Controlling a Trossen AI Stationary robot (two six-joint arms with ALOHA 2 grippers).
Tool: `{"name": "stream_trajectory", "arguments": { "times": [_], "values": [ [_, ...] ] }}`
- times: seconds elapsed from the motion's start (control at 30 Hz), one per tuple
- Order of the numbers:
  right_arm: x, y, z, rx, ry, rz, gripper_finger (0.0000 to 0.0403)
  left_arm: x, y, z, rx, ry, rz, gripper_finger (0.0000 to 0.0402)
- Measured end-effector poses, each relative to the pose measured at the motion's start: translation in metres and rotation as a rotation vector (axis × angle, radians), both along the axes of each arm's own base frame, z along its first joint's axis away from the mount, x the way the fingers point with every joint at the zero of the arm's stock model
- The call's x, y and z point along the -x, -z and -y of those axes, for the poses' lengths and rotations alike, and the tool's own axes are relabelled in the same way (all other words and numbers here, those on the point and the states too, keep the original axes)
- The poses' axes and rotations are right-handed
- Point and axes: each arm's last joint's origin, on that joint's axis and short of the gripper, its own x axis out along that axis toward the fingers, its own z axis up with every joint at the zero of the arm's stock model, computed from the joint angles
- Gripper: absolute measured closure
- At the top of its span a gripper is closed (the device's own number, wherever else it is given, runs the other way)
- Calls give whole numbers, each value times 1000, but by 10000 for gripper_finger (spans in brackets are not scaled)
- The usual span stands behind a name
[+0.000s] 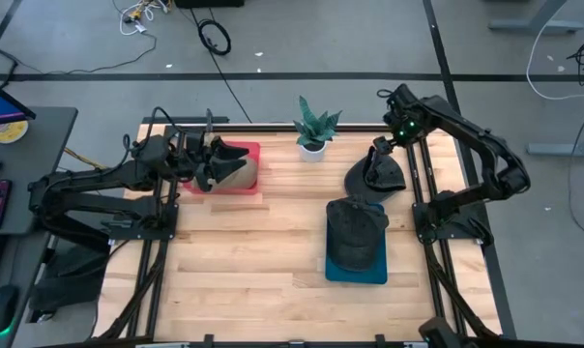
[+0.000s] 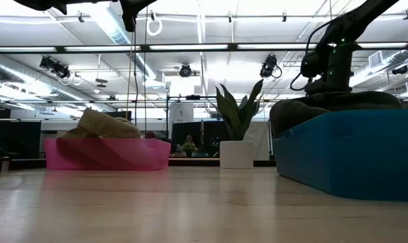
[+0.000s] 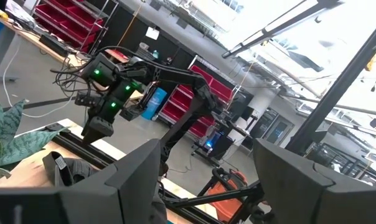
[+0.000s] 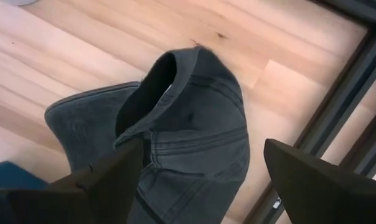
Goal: Pick & Place hat
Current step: Put the black cap into the blue bin
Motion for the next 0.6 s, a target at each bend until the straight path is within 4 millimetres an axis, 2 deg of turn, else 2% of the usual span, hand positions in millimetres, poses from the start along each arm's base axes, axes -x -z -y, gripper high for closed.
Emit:
{"name": "stream_trajectory", "arguments": {
  "times": [0.27, 0.47, 0.6],
  "values": [
    [0, 16, 0, -64, 7, -17, 69, 0, 0, 1, -3, 7, -1, 142],
    [8, 51, -15, -145, 16, -49, 69, -1, 0, 8, -26, 33, -4, 142],
    [8, 61, -15, -95, 66, -18, 69, -1, 0, 9, -30, 16, -4, 142]
  ]
}}
